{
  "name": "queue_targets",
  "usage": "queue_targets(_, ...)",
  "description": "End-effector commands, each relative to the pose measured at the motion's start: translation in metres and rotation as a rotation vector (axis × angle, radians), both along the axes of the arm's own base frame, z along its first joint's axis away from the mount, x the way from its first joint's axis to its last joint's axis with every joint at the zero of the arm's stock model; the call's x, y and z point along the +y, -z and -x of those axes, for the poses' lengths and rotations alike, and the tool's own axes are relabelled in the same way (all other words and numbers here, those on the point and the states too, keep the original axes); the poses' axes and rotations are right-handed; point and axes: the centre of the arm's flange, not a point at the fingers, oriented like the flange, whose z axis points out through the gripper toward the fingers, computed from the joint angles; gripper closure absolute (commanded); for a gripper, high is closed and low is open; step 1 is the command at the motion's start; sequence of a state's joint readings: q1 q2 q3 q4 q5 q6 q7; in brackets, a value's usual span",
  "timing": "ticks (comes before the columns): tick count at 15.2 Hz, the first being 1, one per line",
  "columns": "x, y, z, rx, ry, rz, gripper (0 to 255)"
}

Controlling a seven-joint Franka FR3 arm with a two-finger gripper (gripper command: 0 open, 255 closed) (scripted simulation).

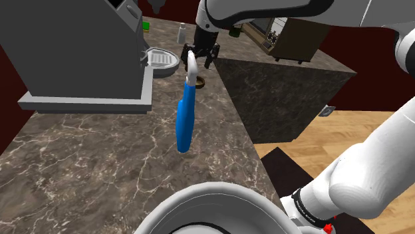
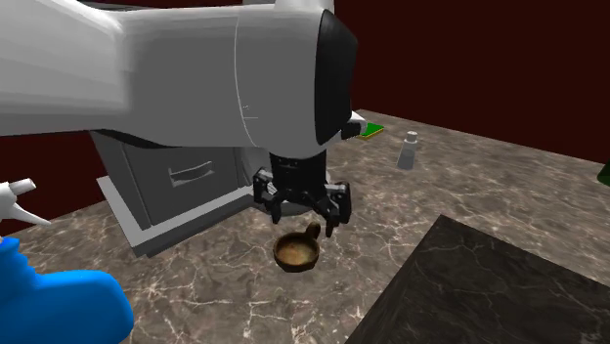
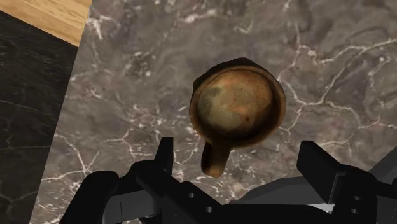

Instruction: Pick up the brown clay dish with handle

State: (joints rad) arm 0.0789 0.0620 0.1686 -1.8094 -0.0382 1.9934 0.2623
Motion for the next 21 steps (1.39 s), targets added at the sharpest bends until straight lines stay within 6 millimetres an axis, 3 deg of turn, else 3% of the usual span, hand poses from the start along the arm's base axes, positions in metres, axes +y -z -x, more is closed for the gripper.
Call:
queue_targets(1, 0.007, 0.004, -0.013, -0.004, 0.006, -0.001, 0)
queue_targets(7, 0.007, 0.036, -0.013, -0.004, 0.006, -0.001, 0)
queue_targets(10, 0.007, 0.039, -0.013, -0.004, 0.006, -0.001, 0)
queue_targets(11, 0.008, 0.039, -0.013, -0.004, 0.006, -0.001, 255)
queue_targets(21, 0.007, 0.034, -0.013, -0.004, 0.006, -0.001, 255)
